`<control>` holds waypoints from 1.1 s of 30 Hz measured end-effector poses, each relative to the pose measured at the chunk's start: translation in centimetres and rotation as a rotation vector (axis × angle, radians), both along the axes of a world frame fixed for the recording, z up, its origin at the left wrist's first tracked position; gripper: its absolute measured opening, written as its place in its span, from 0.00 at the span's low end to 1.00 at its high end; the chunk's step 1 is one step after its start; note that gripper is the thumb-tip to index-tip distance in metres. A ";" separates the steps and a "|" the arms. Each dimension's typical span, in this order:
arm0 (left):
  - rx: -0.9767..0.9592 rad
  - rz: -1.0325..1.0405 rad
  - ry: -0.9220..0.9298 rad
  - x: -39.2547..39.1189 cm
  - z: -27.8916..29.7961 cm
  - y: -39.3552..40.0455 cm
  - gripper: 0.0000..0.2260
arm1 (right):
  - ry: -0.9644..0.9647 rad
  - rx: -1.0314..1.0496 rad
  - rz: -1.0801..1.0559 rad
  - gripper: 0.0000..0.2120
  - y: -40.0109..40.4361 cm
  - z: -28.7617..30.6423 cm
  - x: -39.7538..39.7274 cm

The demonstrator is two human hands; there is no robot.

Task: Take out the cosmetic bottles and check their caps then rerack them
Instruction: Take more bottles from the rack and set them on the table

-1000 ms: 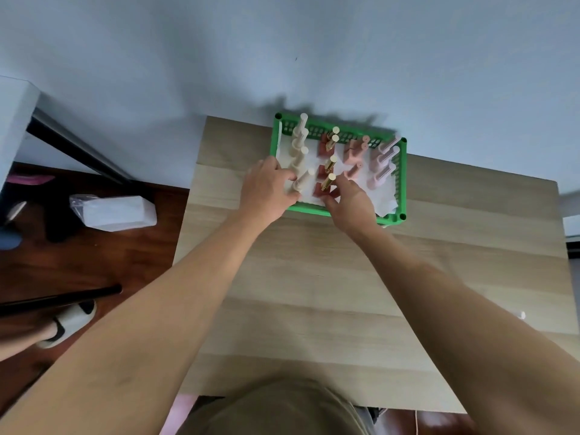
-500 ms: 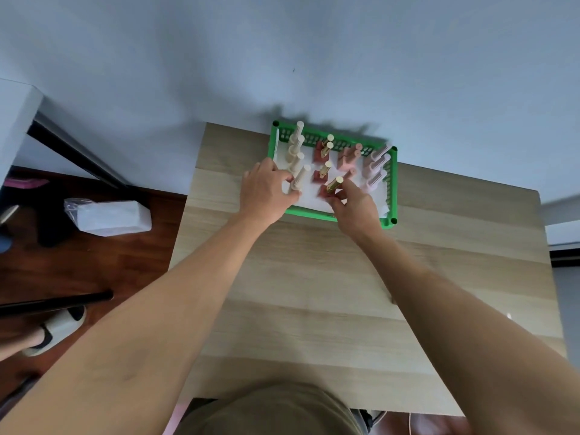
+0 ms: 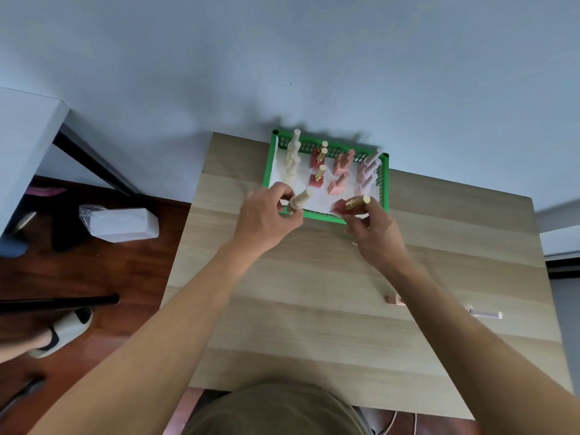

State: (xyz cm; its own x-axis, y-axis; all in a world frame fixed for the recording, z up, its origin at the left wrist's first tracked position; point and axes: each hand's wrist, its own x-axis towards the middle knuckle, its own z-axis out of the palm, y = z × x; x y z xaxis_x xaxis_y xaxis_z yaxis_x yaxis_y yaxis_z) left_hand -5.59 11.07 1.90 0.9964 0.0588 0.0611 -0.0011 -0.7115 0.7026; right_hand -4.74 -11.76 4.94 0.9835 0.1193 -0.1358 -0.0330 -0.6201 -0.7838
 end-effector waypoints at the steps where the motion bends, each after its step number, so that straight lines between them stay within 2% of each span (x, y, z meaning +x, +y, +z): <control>1: -0.021 -0.001 0.027 -0.8 -0.2 -0.1 0.14 | 0.003 0.011 0.007 0.11 -0.3 -0.2 -0.7; 3: -0.043 -0.003 0.082 -2.6 -0.9 -0.3 0.13 | 0.025 -0.011 0.001 0.11 -1.0 -1.0 -2.2; 6: -0.086 0.057 0.156 -5.6 -2.5 -0.6 0.12 | 0.094 -0.059 -0.022 0.05 -2.5 -3.1 -4.8; 10: -0.136 0.126 0.192 -9.7 -4.9 -1.0 0.14 | 0.204 -0.177 -0.018 0.05 -3.8 -5.6 -7.8; 16: -0.140 0.164 0.297 -13.7 -7.1 -1.6 0.24 | 0.274 -0.201 0.008 0.07 -5.1 -7.8 -10.9; 22: -0.113 0.173 0.334 -15.1 -8.3 -1.7 0.35 | 0.250 -0.214 0.037 0.06 -5.6 -9.0 -12.1; 24: -0.115 0.188 0.330 -15.1 -8.7 -1.6 0.32 | 0.252 -0.227 0.043 0.06 -5.6 -9.2 -12.2; 28: -0.035 0.218 0.293 -15.1 -9.7 -1.7 0.12 | 0.273 -0.245 0.046 0.06 -5.6 -9.6 -12.1; 33: 0.004 0.226 0.261 -14.5 -10.5 -1.6 0.10 | 0.251 -0.257 0.046 0.07 -5.0 -9.9 -11.8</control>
State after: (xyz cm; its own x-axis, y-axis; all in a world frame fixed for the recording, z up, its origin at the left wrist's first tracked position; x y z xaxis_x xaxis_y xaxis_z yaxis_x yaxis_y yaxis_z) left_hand -20.07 9.48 -8.58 0.9402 0.2801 -0.1937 0.3365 -0.6760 0.6556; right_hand -16.57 -16.76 -4.99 0.9100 0.0934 -0.4039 -0.1720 -0.8014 -0.5728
